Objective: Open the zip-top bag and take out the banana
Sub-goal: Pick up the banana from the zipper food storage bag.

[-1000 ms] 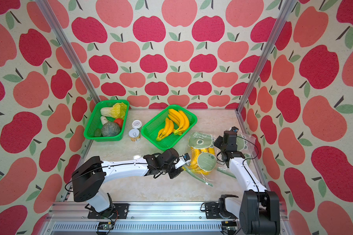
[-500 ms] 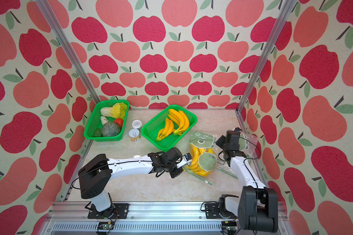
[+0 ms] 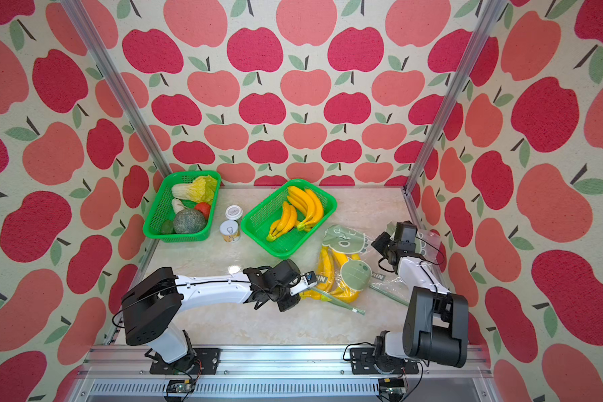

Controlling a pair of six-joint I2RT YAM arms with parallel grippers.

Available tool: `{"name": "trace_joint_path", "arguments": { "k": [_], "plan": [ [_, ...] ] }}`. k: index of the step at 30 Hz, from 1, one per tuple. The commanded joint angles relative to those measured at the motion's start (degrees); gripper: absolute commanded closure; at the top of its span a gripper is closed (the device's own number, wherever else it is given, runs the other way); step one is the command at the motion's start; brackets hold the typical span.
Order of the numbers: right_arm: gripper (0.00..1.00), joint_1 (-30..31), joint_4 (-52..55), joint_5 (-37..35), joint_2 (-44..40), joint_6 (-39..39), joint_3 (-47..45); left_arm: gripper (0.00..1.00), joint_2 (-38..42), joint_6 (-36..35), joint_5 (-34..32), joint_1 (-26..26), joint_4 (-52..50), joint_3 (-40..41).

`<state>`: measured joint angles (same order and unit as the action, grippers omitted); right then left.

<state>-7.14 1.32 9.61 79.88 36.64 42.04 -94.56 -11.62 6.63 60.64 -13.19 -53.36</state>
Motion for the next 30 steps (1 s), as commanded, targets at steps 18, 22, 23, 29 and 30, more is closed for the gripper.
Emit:
{"name": "trace_joint_path", "arguments": {
  "k": [18,22,23,29,30],
  "plan": [
    [1.00,-2.4,1.9,1.2,3.8,-0.1,5.7,0.97,8.4,-6.8,-7.5,10.9,-5.4,3.9],
    [1.00,-2.6,1.7,1.1,5.3,0.5,6.3,0.97,9.9,-4.5,-9.5,14.1,-5.4,4.7],
    [1.00,-2.6,1.8,1.0,5.6,0.6,6.6,0.97,10.4,-3.7,-10.5,14.9,-5.7,4.8],
    [1.00,-2.8,2.1,0.1,6.1,0.7,8.0,0.97,15.1,-0.3,-13.8,17.1,-8.2,6.9],
    [1.00,-2.9,2.1,-0.1,6.2,0.6,8.1,0.97,16.2,0.2,-14.3,17.2,-9.0,7.3]
  ]
}}
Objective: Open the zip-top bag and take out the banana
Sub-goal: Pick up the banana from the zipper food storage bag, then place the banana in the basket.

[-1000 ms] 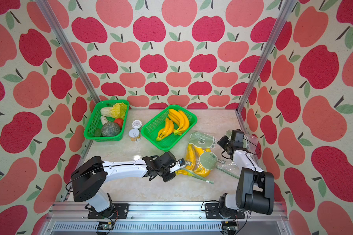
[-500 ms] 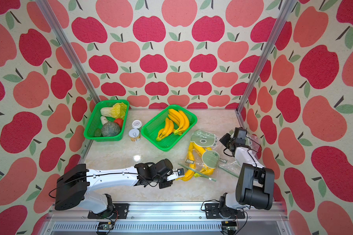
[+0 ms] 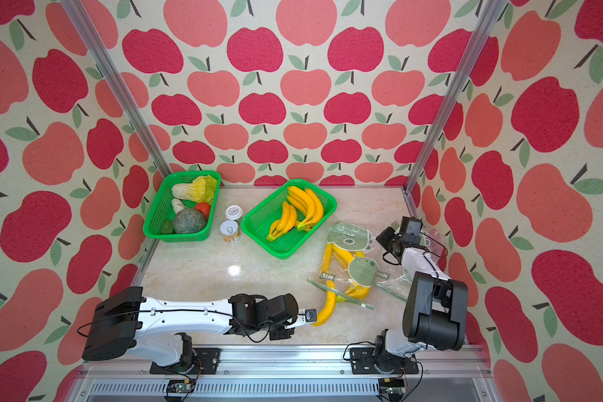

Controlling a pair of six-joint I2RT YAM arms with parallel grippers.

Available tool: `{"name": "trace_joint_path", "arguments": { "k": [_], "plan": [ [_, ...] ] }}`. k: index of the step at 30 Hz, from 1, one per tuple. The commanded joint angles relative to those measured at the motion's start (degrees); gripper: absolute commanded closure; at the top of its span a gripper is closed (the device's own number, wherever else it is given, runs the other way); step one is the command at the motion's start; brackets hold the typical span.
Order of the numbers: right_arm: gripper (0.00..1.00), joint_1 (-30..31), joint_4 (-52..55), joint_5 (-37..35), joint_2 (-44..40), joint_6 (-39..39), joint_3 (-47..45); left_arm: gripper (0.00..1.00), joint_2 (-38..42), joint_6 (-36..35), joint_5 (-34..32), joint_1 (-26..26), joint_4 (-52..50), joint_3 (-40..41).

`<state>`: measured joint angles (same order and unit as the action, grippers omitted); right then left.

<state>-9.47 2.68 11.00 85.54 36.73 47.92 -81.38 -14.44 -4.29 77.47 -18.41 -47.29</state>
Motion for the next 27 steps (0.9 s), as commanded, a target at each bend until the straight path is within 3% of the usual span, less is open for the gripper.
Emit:
{"name": "trace_joint_path", "arguments": {
  "k": [1,15,17,20,27],
  "plan": [
    [1.00,-0.5,0.8,-1.6,0.4,0.5,2.3,0.97,4.2,3.7,-3.7,0.4,-4.7,1.7],
    [1.00,-2.1,0.5,-1.4,1.2,0.4,2.5,0.97,16.9,15.7,-8.2,4.8,-13.2,4.1],
    [1.00,-2.1,0.2,-1.1,1.3,0.7,2.1,0.98,18.2,14.9,-11.9,4.0,-12.8,3.6],
    [1.00,-2.1,-0.4,-0.4,1.1,1.1,1.3,0.97,17.6,11.1,-11.7,1.1,-11.5,0.3],
    [1.00,-2.1,-0.3,0.1,-0.2,1.2,-0.4,0.98,11.3,-0.3,-7.4,-6.0,-10.2,-14.4]
  ]
}}
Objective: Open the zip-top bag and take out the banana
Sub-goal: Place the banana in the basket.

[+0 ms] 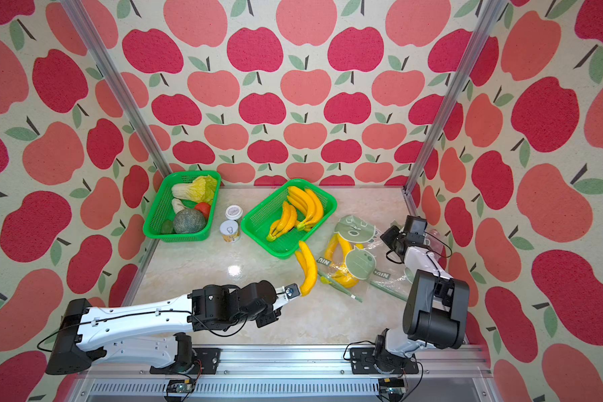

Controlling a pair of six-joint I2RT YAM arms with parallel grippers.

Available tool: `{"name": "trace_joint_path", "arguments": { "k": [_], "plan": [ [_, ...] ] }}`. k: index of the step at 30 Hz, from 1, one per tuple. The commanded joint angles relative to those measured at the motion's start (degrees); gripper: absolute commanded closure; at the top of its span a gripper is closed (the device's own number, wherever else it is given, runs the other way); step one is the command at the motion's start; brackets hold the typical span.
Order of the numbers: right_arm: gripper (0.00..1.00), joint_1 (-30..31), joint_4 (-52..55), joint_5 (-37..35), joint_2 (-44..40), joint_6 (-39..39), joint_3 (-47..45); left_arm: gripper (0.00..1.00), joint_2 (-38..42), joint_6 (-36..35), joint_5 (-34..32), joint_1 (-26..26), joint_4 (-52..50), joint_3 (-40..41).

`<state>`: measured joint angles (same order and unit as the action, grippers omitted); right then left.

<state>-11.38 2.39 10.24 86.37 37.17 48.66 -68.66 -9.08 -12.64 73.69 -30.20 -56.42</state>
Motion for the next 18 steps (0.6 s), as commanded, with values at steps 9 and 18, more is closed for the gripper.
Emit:
{"name": "trace_joint_path", "arguments": {
  "k": [9,18],
  "plan": [
    [1.00,-0.2,0.2,1.1,-2.3,0.8,-2.0,0.97,-12.2,-14.0,7.4,-16.1,1.0,-19.9],
    [1.00,-0.2,0.5,1.0,-3.4,0.5,-3.1,0.97,-24.9,-17.1,11.3,-32.3,4.5,-24.5]
  ]
}}
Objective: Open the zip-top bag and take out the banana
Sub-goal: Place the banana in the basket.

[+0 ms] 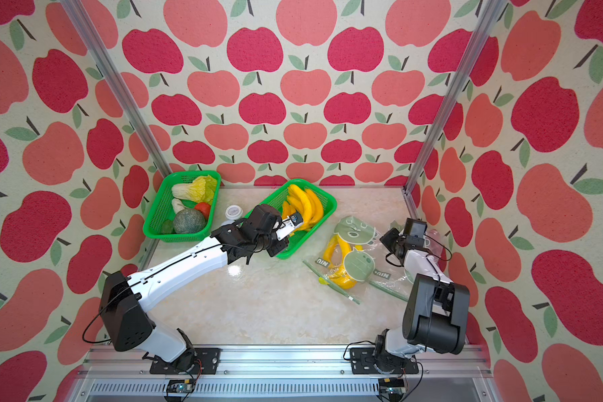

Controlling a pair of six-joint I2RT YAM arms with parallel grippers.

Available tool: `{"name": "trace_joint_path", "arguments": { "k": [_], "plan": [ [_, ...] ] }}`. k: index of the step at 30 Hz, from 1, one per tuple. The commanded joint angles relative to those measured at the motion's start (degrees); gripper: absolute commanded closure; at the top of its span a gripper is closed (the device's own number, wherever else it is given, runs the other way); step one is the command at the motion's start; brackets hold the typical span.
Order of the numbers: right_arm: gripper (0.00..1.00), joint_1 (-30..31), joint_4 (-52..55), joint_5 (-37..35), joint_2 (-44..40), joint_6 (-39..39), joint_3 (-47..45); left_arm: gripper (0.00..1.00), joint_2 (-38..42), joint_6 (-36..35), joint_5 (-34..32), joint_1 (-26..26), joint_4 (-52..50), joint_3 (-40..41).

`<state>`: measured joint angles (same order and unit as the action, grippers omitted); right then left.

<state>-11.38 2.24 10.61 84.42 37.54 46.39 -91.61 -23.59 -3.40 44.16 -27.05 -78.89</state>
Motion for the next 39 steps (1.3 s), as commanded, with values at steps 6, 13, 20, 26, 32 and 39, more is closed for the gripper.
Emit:
{"name": "trace_joint_path", "arguments": {
  "k": [6,13,20,26,32,39],
  "plan": [
    [1.00,-0.2,0.6,0.7,-1.2,0.3,-1.2,0.97,-6.8,-4.0,7.3,-8.5,4.2,-0.6],
    [1.00,-0.2,0.7,0.7,-0.9,0.3,-1.1,0.93,-11.3,-1.9,9.2,-11.8,5.4,0.2],
    [1.00,-0.2,0.6,0.7,-0.5,0.4,-1.1,0.59,-10.1,0.7,11.7,-11.8,8.6,4.5],
    [1.00,-0.2,1.0,1.3,-0.9,0.5,-0.6,0.48,-5.4,4.3,11.7,-11.3,11.7,7.5],
    [1.00,-0.2,2.2,1.5,-2.1,0.1,-0.2,0.43,0.8,5.7,9.5,-8.0,14.1,10.4],
    [0.77,0.1,7.0,-0.7,-5.1,-1.3,0.9,0.41,3.9,5.6,12.2,-0.5,18.2,15.2]
  ]
}}
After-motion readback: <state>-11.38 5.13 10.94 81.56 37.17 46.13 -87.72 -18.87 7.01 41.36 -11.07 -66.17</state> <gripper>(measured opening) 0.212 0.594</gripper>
